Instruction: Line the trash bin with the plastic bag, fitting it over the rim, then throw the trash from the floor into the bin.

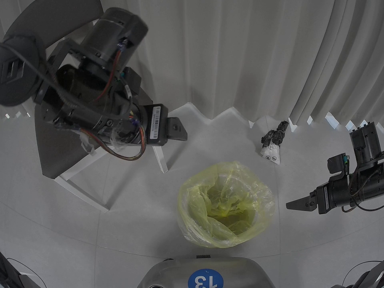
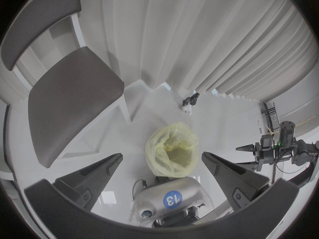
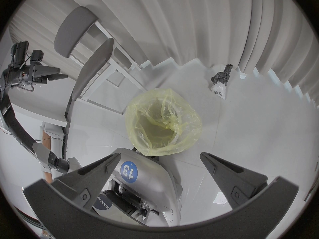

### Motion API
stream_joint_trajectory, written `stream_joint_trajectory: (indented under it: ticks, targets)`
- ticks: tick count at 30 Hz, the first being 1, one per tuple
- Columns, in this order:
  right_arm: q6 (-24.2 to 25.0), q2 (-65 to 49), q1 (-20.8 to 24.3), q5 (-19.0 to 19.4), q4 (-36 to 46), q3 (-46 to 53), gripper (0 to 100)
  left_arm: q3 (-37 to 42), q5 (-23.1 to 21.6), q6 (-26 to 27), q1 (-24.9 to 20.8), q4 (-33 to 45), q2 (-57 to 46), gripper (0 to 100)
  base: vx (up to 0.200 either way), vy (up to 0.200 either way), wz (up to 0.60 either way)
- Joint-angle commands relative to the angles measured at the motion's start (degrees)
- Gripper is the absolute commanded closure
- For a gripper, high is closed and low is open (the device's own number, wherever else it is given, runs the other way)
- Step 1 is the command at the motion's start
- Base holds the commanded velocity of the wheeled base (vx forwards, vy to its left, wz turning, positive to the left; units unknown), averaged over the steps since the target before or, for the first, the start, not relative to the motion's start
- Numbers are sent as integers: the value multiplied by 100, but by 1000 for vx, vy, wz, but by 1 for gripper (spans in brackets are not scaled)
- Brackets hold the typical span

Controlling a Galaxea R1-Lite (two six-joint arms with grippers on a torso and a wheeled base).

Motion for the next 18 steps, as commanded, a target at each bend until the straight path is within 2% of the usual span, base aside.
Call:
stream_joint_trajectory:
  ticks: [1, 2, 5, 11, 15, 18]
  targets:
    - [-10, 34, -8, 41, 1, -23, 0, 1856, -805, 630, 316, -1788, -1006, 0, 0, 0, 0]
    - [-10, 52, -8, 41, -8, -31, 0, 1874, -866, 604, 263, -1832, -970, 0, 0, 0, 0]
    - [-10, 87, -8, 41, 1, -119, 0, 1970, -875, 437, 26, -1884, -839, 0, -200, 0, 0]
    - [7, 87, -16, 41, 10, -163, 0, 1979, -858, 199, -54, -2069, -654, 0, -200, 0, 0]
    - [7, 87, -16, 41, -8, -181, 0, 1970, -840, -108, -115, -2359, -434, 0, 0, 0, 0]
    - [-1, 87, -16, 41, -8, -242, 0, 1935, -761, -99, -133, -2385, -162, 0, 0, 0, 0]
